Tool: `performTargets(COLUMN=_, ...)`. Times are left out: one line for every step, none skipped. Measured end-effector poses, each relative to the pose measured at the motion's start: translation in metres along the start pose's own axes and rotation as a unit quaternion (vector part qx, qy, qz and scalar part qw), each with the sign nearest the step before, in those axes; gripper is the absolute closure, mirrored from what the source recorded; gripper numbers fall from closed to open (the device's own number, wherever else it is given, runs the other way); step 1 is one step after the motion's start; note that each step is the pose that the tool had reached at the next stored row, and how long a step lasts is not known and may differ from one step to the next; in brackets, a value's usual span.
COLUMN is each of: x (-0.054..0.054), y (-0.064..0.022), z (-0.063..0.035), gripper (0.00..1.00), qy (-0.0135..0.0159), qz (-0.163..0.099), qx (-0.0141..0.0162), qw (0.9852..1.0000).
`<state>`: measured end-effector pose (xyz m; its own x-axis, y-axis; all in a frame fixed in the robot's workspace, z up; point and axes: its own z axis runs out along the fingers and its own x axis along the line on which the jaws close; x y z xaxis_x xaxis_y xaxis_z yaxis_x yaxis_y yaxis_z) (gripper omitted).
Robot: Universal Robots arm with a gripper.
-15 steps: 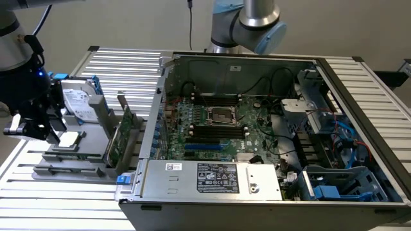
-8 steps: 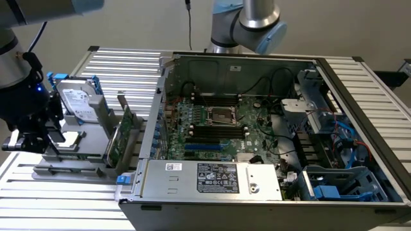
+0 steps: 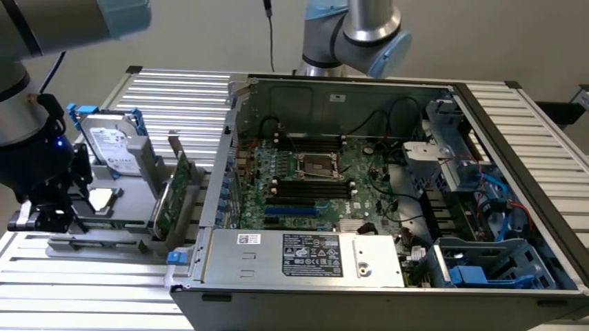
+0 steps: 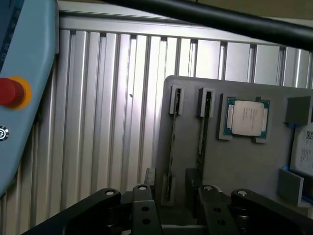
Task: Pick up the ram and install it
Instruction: 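Pick up the ram and move it above insertion slot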
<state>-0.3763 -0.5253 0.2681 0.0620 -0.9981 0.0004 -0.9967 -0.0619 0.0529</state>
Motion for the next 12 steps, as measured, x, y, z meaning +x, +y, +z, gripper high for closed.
performTargets(x=0.001, y=-0.0001, z=0.0018, gripper=0.62, qy=0.0000, qz=0.000, qx=0.0000, qw=1.0000)
performTargets(x=0.001, y=-0.0002, z=0.0036, gripper=0.62, qy=0.0001, qz=0.000, qx=0.0000, qw=1.0000)
performTargets(x=0.001, y=-0.0003, z=0.0053, gripper=0.62, qy=0.0001, qz=0.000, qx=-0.0001, qw=1.0000)
performTargets(x=0.002, y=-0.0005, z=0.0072, gripper=0.62, qy=0.0001, qz=0.000, qx=-0.0001, qw=1.0000)
performTargets(x=0.002, y=-0.0008, z=0.0090, gripper=0.62, qy=0.0000, qz=0.000, qx=0.0000, qw=1.0000)
performTargets(x=0.002, y=-0.0011, z=0.0108, gripper=0.62, qy=0.0000, qz=0.000, qx=-0.0001, qw=1.0000)
performTargets(x=0.002, y=-0.0015, z=0.0126, gripper=0.62, qy=0.0001, qz=0.000, qx=0.0000, qw=1.0000)
performTargets(x=0.002, y=-0.0019, z=0.0145, gripper=0.62, qy=0.0000, qz=0.000, qx=0.0000, qw=1.0000)
performTargets(x=0.002, y=-0.0024, z=0.0162, gripper=0.62, qy=0.0000, qz=0.000, qx=0.0000, qw=1.0000)
performTargets(x=0.002, y=-0.0029, z=0.0180, gripper=0.62, qy=0.0000, qz=0.001, qx=-0.0001, qw=1.0000)
performTargets(x=0.002, y=-0.0034, z=0.0198, gripper=0.62, qy=-0.0001, qz=0.003, qx=-0.0001, qw=1.0000)
performTargets(x=0.002, y=-0.0038, z=0.0216, gripper=0.62, qy=-0.0002, qz=0.005, qx=-0.0001, qw=1.0000)
